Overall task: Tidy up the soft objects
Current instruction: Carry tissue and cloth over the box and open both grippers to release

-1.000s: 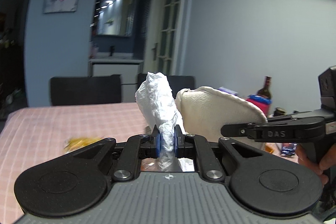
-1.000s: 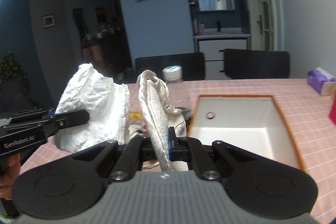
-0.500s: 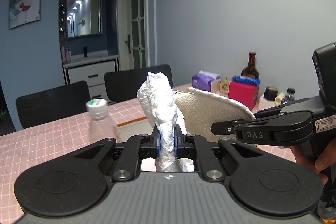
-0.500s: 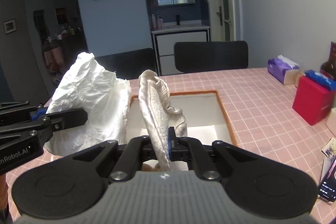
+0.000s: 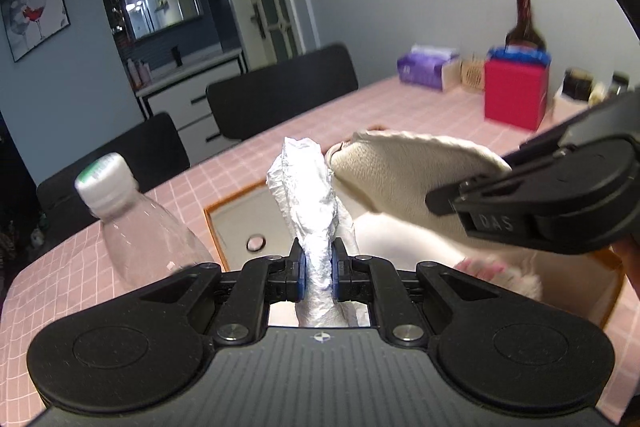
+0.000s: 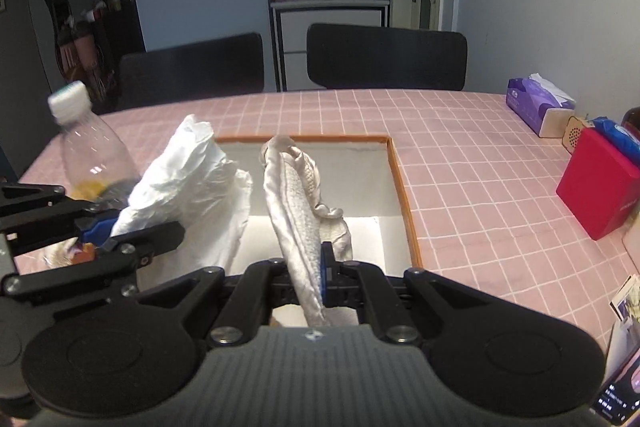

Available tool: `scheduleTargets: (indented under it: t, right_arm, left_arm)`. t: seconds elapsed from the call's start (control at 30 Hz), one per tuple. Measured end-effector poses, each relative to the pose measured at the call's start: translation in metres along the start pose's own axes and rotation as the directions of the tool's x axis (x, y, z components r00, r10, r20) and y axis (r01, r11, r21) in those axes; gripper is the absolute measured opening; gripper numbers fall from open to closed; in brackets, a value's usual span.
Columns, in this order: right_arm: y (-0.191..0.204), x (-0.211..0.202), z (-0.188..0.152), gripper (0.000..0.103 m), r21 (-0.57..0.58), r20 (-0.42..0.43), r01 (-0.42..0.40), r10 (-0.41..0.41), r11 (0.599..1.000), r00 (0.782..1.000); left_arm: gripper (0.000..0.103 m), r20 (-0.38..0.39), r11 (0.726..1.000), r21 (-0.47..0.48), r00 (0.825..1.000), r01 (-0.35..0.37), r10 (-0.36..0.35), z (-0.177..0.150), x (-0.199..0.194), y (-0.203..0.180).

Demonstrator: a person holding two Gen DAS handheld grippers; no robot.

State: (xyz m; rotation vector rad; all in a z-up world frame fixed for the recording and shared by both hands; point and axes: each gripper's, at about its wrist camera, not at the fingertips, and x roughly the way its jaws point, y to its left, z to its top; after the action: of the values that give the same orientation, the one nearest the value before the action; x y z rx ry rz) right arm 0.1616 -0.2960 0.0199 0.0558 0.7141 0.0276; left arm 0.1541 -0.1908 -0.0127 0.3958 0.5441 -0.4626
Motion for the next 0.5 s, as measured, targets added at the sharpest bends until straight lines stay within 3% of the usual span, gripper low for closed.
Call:
scheduleTargets:
  t: [0.3, 0.5]
  right_arm:
    - [-0.009, 0.040, -0.007, 0.003, -0.037, -0.067, 0.018, -0.020, 0.999, 0.998]
    - [-0.011, 0.043, -0.004, 0.013, -0.034, -0.083, -0.003, 0.001, 0.999, 0.997]
  left_arm:
    - [0.014, -0.104, 0.996, 0.083, 0.994, -0.022, 0.030, -0.011, 0.027, -0.011]
    - [0.022, -0.115, 0.994, 0.101, 0.992, -0.045, 0.056, -0.012, 0.031, -0.013]
